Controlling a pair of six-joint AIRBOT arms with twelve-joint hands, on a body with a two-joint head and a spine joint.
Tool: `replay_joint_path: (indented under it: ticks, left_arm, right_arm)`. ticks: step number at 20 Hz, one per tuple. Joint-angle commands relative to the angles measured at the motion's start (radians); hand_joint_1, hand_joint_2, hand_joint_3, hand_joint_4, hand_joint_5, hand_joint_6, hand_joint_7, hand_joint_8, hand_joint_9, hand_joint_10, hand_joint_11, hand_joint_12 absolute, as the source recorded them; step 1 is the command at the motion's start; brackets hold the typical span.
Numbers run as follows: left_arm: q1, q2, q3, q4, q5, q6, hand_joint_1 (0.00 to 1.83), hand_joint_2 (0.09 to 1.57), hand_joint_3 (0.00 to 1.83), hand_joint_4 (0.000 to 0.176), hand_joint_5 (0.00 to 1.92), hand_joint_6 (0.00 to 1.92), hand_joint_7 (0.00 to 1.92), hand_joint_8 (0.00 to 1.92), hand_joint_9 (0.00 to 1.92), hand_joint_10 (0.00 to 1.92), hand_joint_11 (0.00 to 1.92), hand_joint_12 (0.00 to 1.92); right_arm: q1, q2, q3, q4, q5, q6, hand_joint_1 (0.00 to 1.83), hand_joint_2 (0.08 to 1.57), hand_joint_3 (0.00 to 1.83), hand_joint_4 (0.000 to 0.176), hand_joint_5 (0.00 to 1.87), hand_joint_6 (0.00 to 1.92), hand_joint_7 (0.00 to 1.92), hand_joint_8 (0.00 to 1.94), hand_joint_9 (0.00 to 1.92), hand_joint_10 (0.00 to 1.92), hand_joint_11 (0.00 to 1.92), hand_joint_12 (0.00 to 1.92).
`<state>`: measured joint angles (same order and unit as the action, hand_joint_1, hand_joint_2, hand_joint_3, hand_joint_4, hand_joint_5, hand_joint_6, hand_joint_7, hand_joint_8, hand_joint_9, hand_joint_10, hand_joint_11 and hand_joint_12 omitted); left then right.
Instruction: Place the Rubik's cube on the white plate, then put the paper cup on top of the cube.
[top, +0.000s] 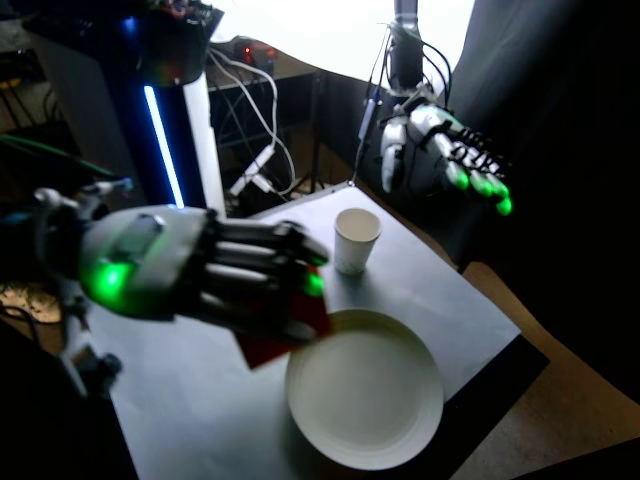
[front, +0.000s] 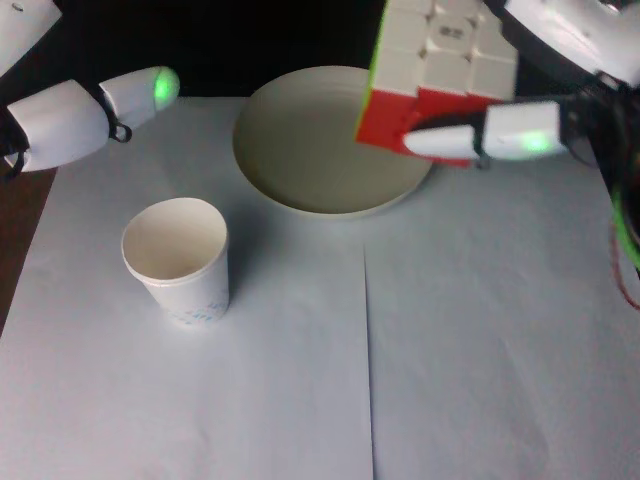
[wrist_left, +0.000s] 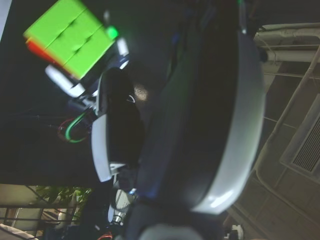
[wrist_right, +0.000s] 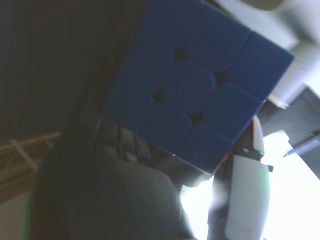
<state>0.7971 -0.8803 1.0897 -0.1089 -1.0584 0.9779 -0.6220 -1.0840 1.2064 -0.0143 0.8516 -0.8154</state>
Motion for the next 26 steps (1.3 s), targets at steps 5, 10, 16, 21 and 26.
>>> replay_joint_path:
  ticks: [5, 10, 16, 21, 26]
  left_arm:
    - [0.004, 0.007, 0.002, -0.019, -0.136, 0.001, 0.47, 1.39, 0.00, 0.032, 0.08, 0.00, 0.01, 0.00, 0.02, 0.00, 0.00, 0.52]
    - [0.008, 0.006, 0.004, -0.020, -0.136, 0.001, 0.50, 1.37, 0.00, 0.000, 0.21, 0.01, 0.17, 0.01, 0.13, 0.01, 0.00, 0.53]
    - [0.009, 0.007, 0.003, -0.021, -0.141, 0.000, 0.46, 1.38, 0.00, 0.000, 0.22, 0.00, 0.18, 0.00, 0.14, 0.00, 0.00, 0.57]
    - [0.009, 0.007, 0.002, -0.020, -0.146, 0.000, 0.49, 1.38, 0.00, 0.001, 0.21, 0.00, 0.17, 0.00, 0.14, 0.00, 0.00, 0.57]
    - [0.010, 0.007, 0.002, -0.020, -0.147, 0.000, 0.49, 1.38, 0.00, 0.000, 0.21, 0.00, 0.16, 0.00, 0.14, 0.00, 0.00, 0.55]
  right_arm:
    - [0.089, -0.157, 0.141, 0.011, -0.035, 0.005, 1.06, 1.13, 0.00, 0.000, 0.13, 0.99, 0.23, 1.20, 0.40, 1.72, 0.54, 1.92]
    - [0.091, -0.249, 0.256, 0.077, -0.129, 0.005, 1.13, 1.14, 0.00, 0.000, 0.16, 0.83, 0.22, 1.18, 0.37, 1.72, 0.51, 1.92]
    - [0.090, -0.282, 0.296, 0.119, -0.170, 0.005, 1.01, 1.16, 0.00, 0.000, 0.10, 0.84, 0.20, 1.00, 0.27, 1.61, 0.35, 1.92]
    - [0.086, -0.302, 0.307, 0.134, -0.173, 0.005, 0.92, 1.20, 0.00, 0.000, 0.10, 0.49, 0.26, 0.32, 0.12, 1.23, 0.03, 1.85]
    - [0.065, -0.315, 0.317, 0.156, -0.178, 0.005, 0.53, 1.24, 0.00, 0.003, 0.00, 0.00, 0.03, 0.00, 0.00, 0.48, 0.00, 1.33]
